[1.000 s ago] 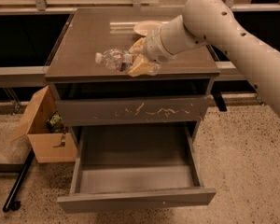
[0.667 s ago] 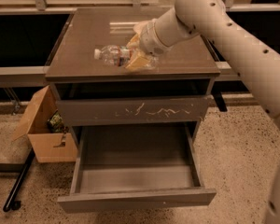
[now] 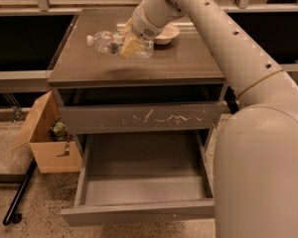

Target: Pick water bottle from middle drawer and place on counter

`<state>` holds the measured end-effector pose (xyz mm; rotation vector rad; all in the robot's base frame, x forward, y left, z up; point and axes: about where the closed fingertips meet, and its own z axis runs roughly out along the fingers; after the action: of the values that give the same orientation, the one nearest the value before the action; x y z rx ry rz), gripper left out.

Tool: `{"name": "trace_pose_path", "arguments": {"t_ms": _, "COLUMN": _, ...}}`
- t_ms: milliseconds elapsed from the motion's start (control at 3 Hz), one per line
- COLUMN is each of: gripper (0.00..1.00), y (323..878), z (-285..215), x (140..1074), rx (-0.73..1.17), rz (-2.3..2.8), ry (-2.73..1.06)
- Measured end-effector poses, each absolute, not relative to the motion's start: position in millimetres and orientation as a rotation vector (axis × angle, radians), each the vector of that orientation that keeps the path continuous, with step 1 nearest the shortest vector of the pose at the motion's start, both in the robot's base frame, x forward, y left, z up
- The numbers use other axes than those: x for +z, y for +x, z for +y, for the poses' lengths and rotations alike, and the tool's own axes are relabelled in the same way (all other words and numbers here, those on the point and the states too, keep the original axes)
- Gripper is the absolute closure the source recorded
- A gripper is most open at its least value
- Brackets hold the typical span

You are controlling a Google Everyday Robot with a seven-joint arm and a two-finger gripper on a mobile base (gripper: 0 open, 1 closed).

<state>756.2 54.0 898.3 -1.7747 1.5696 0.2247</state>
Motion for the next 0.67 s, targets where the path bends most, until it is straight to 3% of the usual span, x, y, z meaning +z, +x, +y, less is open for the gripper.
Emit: {"name": "trace_pose_path", "arguments": {"t_ms": 667, "gripper": 1.0, "y": 786, "z": 68, "x": 867, "rx": 0.288, "rz": 1.812, "ry": -1.655}}
